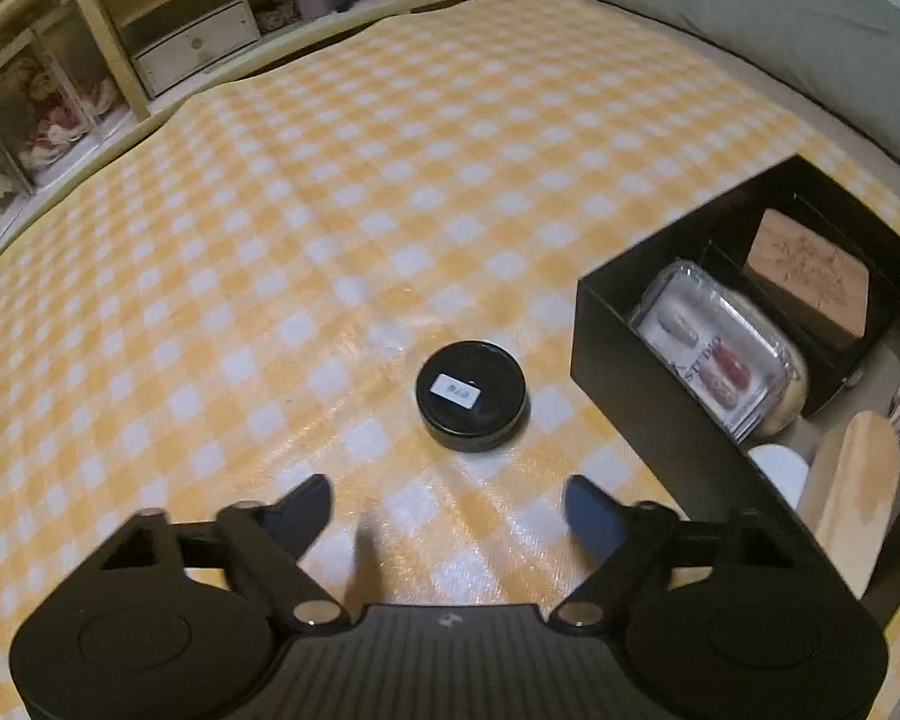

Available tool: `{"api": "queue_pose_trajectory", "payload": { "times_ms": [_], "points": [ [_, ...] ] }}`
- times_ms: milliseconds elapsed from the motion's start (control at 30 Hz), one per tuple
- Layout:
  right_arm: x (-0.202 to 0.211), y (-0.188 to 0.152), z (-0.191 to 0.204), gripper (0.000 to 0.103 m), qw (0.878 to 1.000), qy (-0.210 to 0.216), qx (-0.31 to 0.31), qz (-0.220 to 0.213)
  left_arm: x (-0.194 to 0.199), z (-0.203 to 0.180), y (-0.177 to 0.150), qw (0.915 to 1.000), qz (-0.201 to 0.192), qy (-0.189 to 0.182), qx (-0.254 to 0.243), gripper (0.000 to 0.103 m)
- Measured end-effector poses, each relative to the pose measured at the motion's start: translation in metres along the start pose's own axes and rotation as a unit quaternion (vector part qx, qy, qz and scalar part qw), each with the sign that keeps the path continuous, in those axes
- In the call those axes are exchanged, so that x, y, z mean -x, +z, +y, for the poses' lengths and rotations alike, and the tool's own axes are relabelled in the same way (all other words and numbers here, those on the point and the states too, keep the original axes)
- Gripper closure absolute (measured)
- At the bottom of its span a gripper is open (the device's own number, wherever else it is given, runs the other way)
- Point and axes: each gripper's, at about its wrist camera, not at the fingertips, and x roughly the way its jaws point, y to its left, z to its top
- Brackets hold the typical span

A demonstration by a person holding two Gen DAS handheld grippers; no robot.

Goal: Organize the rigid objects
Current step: 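Move the left gripper to the black round jar and close on it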

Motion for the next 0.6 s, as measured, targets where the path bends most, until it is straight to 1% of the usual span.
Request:
{"api": "queue_pose_trajectory", "payload": {
  "times_ms": [100, 167, 200, 267, 333, 400, 500, 600],
  "points": [
    [0.0, 0.0, 0.0, 0.099, 1.0, 0.001, 0.0, 0.0, -0.007, -0.004, 0.001, 0.9997, -0.019, -0.001, -0.018, 0.023],
    [0.0, 0.0, 0.0, 0.099, 1.0, 0.0, 0.0, 0.0, -0.013, -0.006, 0.002, 0.9991, -0.033, -0.004, -0.027, 0.026],
    [0.0, 0.0, 0.0, 0.099, 1.0, 0.0, 0.0, 0.0, -0.016, -0.004, 0.004, 0.9989, -0.038, -0.006, -0.025, 0.03],
    [0.0, 0.0, 0.0, 0.099, 1.0, 0.0, 0.001, 0.0, -0.021, -0.004, 0.005, 0.9989, -0.043, -0.008, -0.016, 0.034],
    [0.0, 0.0, 0.0, 0.099, 1.0, 0.0, 0.0, 0.0, -0.025, -0.001, 0.004, 0.9989, -0.046, -0.005, -0.009, 0.043],
    [0.0, 0.0, 0.0, 0.099, 1.0, 0.001, -0.001, 0.0, -0.03, 0.002, 0.002, 0.9987, -0.051, -0.007, 0.001, 0.048],
    [-0.001, 0.0, 0.0, 0.099, 1.0, 0.0, 0.0, 0.001, -0.032, 0.007, 0.001, 0.9976, -0.061, -0.022, 0.023, 0.05],
    [-0.001, -0.001, 0.001, 0.099, 1.0, -0.001, 0.002, 0.001, -0.034, 0.009, 0.003, 0.9964, -0.062, -0.038, 0.044, 0.05]
  ]
}}
